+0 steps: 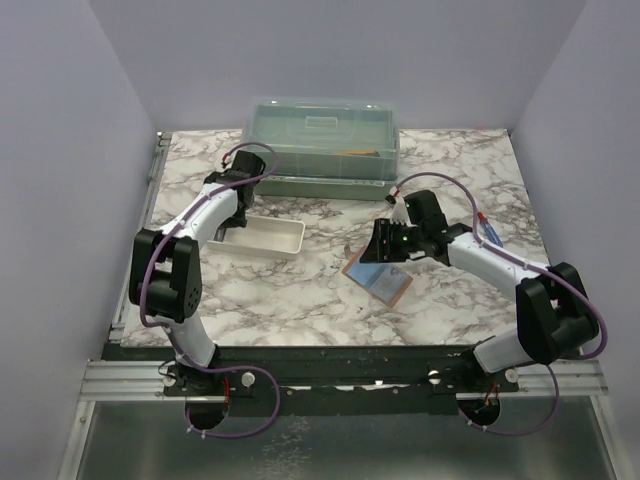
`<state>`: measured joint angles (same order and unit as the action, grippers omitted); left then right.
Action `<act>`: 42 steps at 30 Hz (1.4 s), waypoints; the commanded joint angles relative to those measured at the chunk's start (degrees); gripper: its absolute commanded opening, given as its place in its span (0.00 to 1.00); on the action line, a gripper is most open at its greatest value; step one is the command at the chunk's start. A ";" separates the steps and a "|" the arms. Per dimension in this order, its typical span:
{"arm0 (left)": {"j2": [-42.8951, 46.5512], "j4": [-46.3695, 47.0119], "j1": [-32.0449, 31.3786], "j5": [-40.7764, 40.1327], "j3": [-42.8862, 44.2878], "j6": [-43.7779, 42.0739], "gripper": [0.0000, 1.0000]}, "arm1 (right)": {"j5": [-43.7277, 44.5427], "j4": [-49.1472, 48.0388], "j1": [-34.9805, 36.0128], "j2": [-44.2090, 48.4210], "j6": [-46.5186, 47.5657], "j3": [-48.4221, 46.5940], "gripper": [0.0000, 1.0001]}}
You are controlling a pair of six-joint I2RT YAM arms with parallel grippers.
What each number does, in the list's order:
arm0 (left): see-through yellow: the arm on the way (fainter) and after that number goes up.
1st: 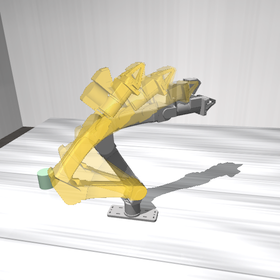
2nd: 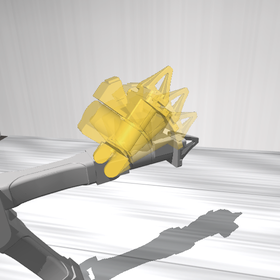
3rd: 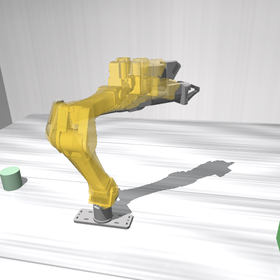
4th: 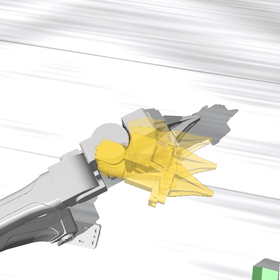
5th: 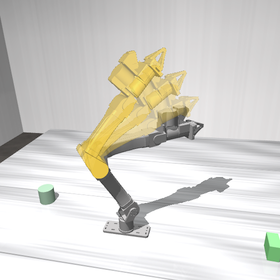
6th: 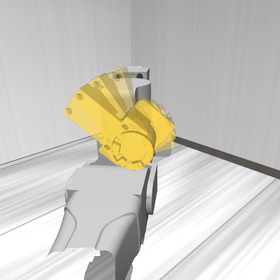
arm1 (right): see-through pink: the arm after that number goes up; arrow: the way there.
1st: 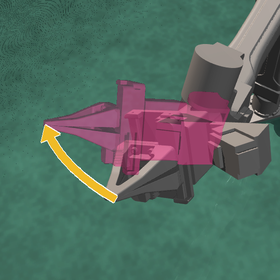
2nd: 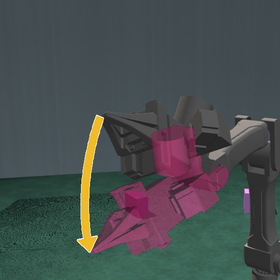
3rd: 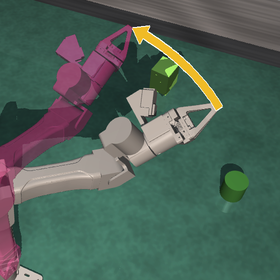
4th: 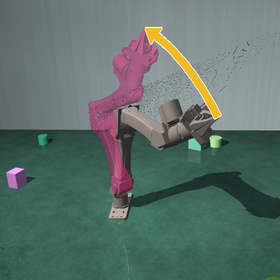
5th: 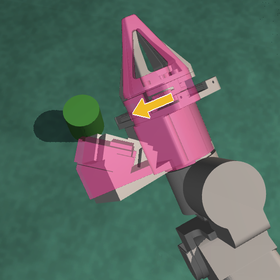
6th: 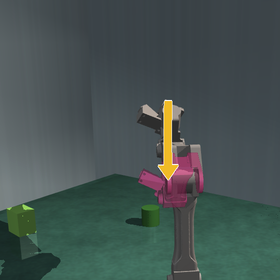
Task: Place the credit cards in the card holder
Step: Pick up the credit card from the storage box.
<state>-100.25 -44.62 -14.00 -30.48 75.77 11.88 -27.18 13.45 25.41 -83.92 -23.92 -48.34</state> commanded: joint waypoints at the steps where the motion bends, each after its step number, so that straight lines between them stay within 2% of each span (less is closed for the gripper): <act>1: 2.13 -2.78 0.27 -0.76 1.82 0.13 0.01 | -1.61 1.22 0.07 -0.54 0.05 -1.79 0.50; 22: -3.73 -2.14 1.61 -4.94 1.66 -0.39 0.01 | -1.74 1.67 0.05 0.00 0.46 -1.67 0.50; 31: -4.28 -2.09 1.61 -6.89 1.29 -0.13 0.08 | -2.12 1.62 0.08 -0.71 0.72 -1.84 0.50; 33: -4.21 -2.05 1.61 -7.25 1.31 -0.08 0.12 | -2.09 1.66 0.07 -0.85 0.73 -1.93 0.50; 42: -4.09 -1.96 2.10 -8.32 1.07 0.18 0.13 | -2.18 2.09 0.08 -0.68 1.03 -2.17 0.50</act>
<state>-103.85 -45.52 -12.80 -35.29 76.49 11.77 -28.01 13.72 25.41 -84.01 -23.90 -48.69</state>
